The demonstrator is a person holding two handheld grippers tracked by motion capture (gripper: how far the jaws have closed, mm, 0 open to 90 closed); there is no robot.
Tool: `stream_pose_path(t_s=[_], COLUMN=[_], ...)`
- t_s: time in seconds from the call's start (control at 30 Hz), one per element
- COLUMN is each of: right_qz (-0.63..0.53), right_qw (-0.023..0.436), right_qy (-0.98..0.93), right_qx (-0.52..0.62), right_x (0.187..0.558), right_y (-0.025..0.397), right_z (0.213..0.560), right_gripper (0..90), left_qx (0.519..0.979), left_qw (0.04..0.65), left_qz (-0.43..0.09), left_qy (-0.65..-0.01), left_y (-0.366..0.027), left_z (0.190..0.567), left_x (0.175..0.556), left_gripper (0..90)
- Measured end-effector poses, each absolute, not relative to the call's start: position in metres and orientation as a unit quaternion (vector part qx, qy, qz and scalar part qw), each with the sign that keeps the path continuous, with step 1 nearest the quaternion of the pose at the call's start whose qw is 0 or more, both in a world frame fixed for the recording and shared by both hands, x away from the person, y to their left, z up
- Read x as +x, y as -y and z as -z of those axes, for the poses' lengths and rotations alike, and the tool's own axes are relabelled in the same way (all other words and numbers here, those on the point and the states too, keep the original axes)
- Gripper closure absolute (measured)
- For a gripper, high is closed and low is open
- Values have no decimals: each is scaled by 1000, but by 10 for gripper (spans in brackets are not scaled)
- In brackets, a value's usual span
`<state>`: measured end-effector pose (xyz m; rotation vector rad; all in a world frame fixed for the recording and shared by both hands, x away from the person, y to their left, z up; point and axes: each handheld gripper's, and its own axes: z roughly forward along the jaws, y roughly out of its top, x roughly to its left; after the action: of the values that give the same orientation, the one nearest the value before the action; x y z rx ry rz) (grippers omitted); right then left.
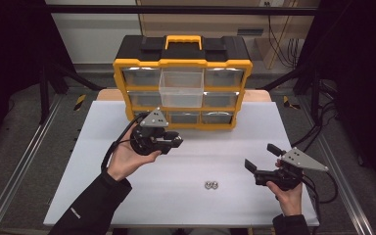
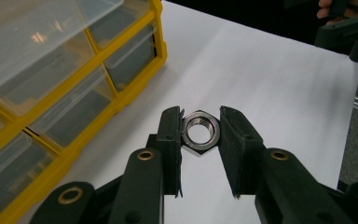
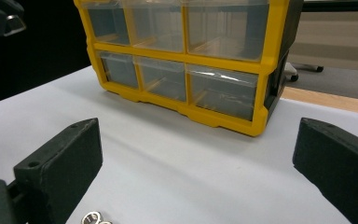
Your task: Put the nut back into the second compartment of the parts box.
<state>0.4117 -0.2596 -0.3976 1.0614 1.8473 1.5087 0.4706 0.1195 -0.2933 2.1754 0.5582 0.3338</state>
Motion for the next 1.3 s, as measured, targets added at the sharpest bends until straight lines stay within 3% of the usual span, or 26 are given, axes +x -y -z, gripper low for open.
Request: stream_pose_path(t_s=[1.3], right_qz=[-559], right_qw=[262], right_qy=[-683], right_qx=[392], right_x=[412], right_y=[259], right_z=[397], right_gripper=[18], left_qx=[857], left_qw=[426], left_qz=[-172], left_qy=[-234], left_y=[-130], left_z=[214], left_x=[482], left_gripper=[693])
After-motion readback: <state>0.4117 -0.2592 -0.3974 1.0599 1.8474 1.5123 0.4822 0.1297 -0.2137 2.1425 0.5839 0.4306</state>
